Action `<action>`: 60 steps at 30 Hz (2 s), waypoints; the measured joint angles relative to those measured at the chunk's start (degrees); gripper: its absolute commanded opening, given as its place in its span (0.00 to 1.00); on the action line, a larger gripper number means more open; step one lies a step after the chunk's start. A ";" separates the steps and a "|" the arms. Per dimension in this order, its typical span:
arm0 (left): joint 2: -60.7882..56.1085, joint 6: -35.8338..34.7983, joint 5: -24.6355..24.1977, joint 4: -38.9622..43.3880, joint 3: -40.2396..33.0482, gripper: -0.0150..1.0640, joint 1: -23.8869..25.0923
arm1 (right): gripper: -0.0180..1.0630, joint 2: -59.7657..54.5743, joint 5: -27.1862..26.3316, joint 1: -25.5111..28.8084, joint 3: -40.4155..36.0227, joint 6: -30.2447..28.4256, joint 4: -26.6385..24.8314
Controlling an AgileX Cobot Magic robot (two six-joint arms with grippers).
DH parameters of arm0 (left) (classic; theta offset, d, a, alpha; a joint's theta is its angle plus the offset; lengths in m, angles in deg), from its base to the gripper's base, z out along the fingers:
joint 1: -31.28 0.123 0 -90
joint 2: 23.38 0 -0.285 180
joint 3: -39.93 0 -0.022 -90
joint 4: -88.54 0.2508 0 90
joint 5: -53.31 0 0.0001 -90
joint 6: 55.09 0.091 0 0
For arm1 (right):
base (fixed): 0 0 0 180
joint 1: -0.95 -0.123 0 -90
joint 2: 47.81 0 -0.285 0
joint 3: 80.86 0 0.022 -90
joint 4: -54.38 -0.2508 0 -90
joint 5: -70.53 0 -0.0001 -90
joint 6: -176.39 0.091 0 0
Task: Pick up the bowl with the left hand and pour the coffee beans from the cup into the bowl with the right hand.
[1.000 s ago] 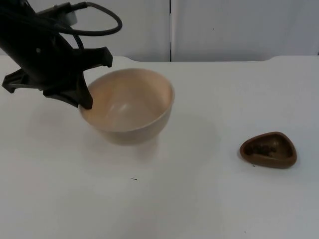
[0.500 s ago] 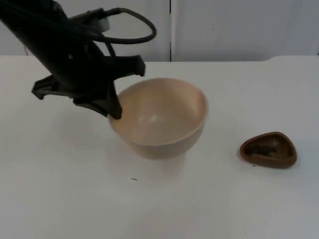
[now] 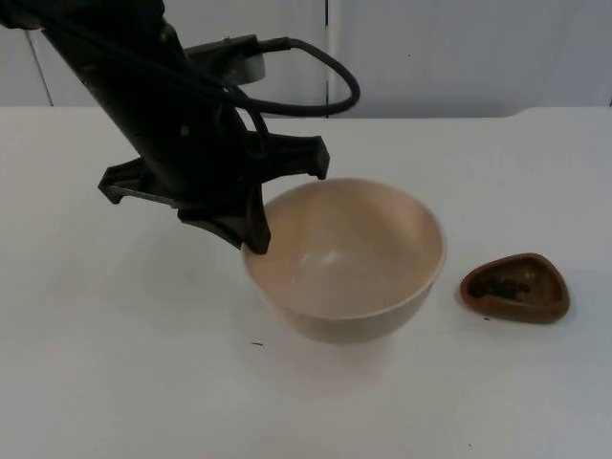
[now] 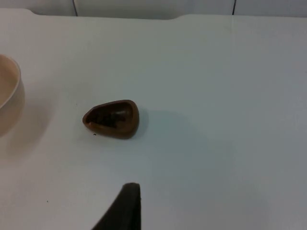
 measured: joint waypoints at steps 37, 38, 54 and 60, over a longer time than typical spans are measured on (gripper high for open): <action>0.00 -0.12 -3.56 2.53 2.55 0.01 0.00 | 0.99 0.00 0.00 0.00 0.00 0.00 0.00; 0.00 -0.12 -3.82 2.53 2.89 0.01 0.00 | 0.99 0.00 0.00 0.00 0.00 0.00 0.00; 0.00 -4.19 -7.12 8.93 5.25 0.01 0.00 | 0.99 0.00 -0.11 0.00 0.00 0.22 0.00; 0.00 -4.53 -7.12 9.92 5.25 0.01 0.00 | 0.99 -2.08 -0.45 0.00 1.84 2.51 -0.50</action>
